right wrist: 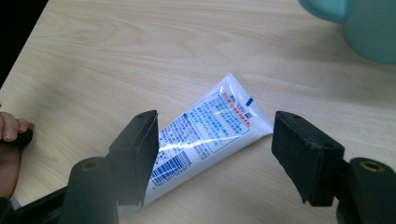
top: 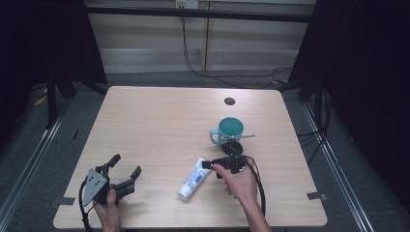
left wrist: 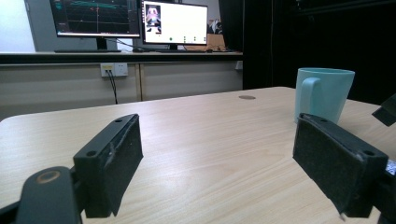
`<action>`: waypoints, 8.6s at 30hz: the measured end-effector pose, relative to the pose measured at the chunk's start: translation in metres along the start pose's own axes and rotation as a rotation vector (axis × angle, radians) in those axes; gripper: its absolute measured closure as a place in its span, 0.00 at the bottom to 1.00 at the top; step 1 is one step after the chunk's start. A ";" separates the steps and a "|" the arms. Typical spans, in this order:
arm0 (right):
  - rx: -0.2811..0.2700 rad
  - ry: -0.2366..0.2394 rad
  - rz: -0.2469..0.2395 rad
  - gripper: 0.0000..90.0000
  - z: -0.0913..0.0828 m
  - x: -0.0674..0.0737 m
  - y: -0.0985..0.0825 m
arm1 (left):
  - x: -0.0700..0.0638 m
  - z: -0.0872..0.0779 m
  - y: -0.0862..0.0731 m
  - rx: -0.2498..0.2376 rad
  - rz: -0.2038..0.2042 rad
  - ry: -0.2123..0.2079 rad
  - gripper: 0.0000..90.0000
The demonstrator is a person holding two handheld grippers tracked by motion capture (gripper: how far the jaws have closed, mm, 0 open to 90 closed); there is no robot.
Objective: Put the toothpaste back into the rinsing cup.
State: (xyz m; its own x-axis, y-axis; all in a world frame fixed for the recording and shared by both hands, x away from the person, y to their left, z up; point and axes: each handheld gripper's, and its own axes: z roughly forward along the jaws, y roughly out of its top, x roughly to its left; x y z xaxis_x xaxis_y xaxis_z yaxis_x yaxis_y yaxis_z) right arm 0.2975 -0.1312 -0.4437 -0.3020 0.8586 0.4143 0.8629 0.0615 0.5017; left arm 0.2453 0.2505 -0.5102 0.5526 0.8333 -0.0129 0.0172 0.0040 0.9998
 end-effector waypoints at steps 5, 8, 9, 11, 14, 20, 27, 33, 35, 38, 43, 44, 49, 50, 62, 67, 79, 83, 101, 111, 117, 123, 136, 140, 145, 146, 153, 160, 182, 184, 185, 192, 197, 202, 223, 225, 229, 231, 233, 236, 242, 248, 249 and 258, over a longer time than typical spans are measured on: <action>0.050 -0.018 0.006 0.35 0.007 0.005 0.004 | 0.000 0.000 0.000 0.000 0.000 0.000 0.17; 0.072 -0.026 0.005 0.35 0.011 0.009 0.005 | 0.000 0.000 0.000 0.000 0.000 0.000 0.17; 0.077 -0.027 0.002 0.35 0.013 0.009 0.005 | 0.000 0.000 0.000 0.000 0.000 0.000 0.17; 0.088 -0.038 -0.003 0.35 0.017 0.011 0.004 | 0.000 0.000 0.000 0.000 0.000 0.000 0.17; 0.112 -0.053 0.003 0.35 0.023 0.013 0.003 | 0.000 0.000 0.000 0.000 0.000 0.000 0.17; 0.135 -0.061 0.000 0.34 0.029 0.018 0.004 | 0.000 0.000 0.000 0.000 0.000 0.000 0.17; 0.155 -0.082 -0.016 0.31 0.034 0.022 0.005 | 0.000 0.000 0.000 0.005 0.009 0.003 0.17; 0.181 -0.101 -0.032 0.27 0.042 0.024 0.003 | 0.000 0.000 0.000 0.005 0.007 0.000 0.17; 0.184 -0.106 -0.044 0.25 0.044 0.026 0.003 | 0.000 0.000 0.000 0.000 0.000 0.001 0.17; 0.185 -0.116 -0.056 0.23 0.046 0.026 0.003 | 0.000 0.000 0.000 0.000 0.000 0.003 0.17; 0.198 -0.119 -0.051 0.19 0.048 0.026 0.004 | 0.000 0.000 0.000 0.000 0.001 0.003 0.17; 0.202 -0.122 -0.050 0.18 0.049 0.026 0.004 | 0.000 0.000 0.000 0.000 0.000 0.002 0.17; 0.219 -0.138 -0.061 0.16 0.052 0.028 0.007 | 0.000 0.000 0.000 0.005 0.007 0.002 0.17; 0.221 -0.145 -0.068 0.15 0.052 0.029 0.007 | 0.000 0.000 0.000 0.001 0.002 0.003 0.17; 0.223 -0.154 -0.067 0.15 0.056 0.029 0.006 | 0.000 0.000 0.000 0.000 0.000 0.001 0.17; 0.231 -0.153 -0.065 0.20 0.055 0.027 0.009 | 0.000 0.000 0.000 0.001 0.002 0.001 0.17; 0.238 -0.181 -0.074 0.15 0.060 0.033 0.008 | 0.000 0.000 0.000 0.002 -0.001 0.003 0.17; 0.245 -0.183 -0.079 0.17 0.060 0.033 0.008 | 0.000 0.000 0.000 0.002 0.000 0.002 0.17; 0.296 -0.168 -0.147 0.40 0.064 0.043 0.004 | 0.001 0.000 0.000 0.004 0.001 0.003 0.17; 0.350 -0.195 -0.249 0.52 0.064 0.047 0.006 | 0.001 0.000 0.000 0.004 -0.001 0.004 0.17; 0.381 -0.225 -0.321 0.49 0.067 0.053 0.006 | 0.001 0.000 0.000 0.004 0.004 0.005 0.17; 0.376 -0.226 -0.363 0.58 0.067 0.054 0.005 | 0.000 0.000 0.000 0.002 -0.002 -0.002 0.17; 0.333 -0.087 -0.308 0.76 0.053 0.040 0.005 | 0.000 0.000 0.000 0.001 -0.003 -0.001 0.17; 0.315 -0.057 -0.294 0.77 0.052 0.036 0.002 | 0.001 0.000 0.000 0.002 0.003 -0.003 0.17; 0.270 -0.035 -0.275 0.77 0.045 0.033 0.002 | 0.000 0.000 0.000 0.000 -0.003 -0.003 0.17; 0.257 -0.036 -0.272 0.77 0.042 0.033 0.002 | 0.000 0.000 0.000 0.000 0.000 0.000 0.17; 0.184 0.008 -0.234 0.77 0.029 0.030 0.004 | 0.001 0.000 0.000 0.002 0.003 -0.002 0.17; 0.053 0.062 -0.218 0.77 0.015 0.027 0.005 | 0.000 0.000 0.000 0.000 -0.001 -0.002 0.17; -0.238 0.179 -0.225 0.78 -0.016 0.023 0.012 | 0.000 0.000 0.000 0.003 -0.002 0.000 0.17; -0.264 0.186 -0.235 0.78 -0.019 0.025 0.013 | 0.000 0.000 0.000 0.001 -0.003 -0.002 0.17; -0.264 0.186 -0.235 0.78 -0.019 0.025 0.013 | 0.000 0.000 0.000 0.002 -0.002 -0.002 0.17; -0.335 0.213 -0.242 0.78 -0.025 0.028 0.015 | 0.000 0.000 0.000 0.000 -0.003 -0.002 0.17; -0.372 0.214 -0.248 0.78 -0.028 0.030 0.015 | 0.000 0.000 0.000 0.001 -0.001 -0.002 0.17; -0.414 0.226 -0.267 0.78 -0.032 0.034 0.018 | 0.000 0.000 0.000 0.000 -0.003 -0.003 0.17; -0.529 0.262 -0.300 0.78 -0.044 0.035 0.028 | 0.000 0.000 0.000 -0.004 -0.004 -0.002 0.17; -0.535 0.258 -0.304 0.78 -0.045 0.035 0.030 | 0.000 0.000 0.000 -0.002 -0.002 -0.001 0.17; -0.542 0.255 -0.304 0.78 -0.046 0.034 0.032 | 0.000 0.000 0.000 -0.004 -0.003 -0.001 0.17; -0.531 0.246 -0.303 0.78 -0.047 0.035 0.034 | 0.000 0.000 0.000 -0.004 -0.004 -0.001 0.17; -0.539 0.249 -0.308 0.78 -0.048 0.035 0.035 | 0.000 0.000 0.000 -0.004 -0.003 -0.001 0.17; -0.560 0.248 -0.311 0.78 -0.050 0.036 0.037 | 0.000 0.000 0.000 -0.004 -0.002 0.001 0.17; -0.558 0.246 -0.302 0.78 -0.054 0.036 0.043 | 0.001 0.000 0.000 0.000 0.003 0.000 0.17; -0.571 0.240 -0.290 0.78 -0.059 0.030 0.049 | 0.001 0.000 0.000 -0.002 0.002 -0.002 0.17; -0.574 0.238 -0.290 0.78 -0.059 0.029 0.050 | 0.001 0.000 0.000 -0.002 0.002 -0.002 0.17; -0.611 0.194 -0.290 0.78 -0.071 0.022 0.058 | 0.001 0.000 0.000 0.000 0.004 -0.001 0.17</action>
State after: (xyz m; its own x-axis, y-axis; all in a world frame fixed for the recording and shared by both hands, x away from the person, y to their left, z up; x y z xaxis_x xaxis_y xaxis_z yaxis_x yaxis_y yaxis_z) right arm 0.3123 -0.1450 -0.3514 -0.6011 0.7411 0.2991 0.3721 -0.0717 0.9254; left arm 0.2459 0.2511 -0.5102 0.5534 0.8328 -0.0092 0.0155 0.0008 0.9999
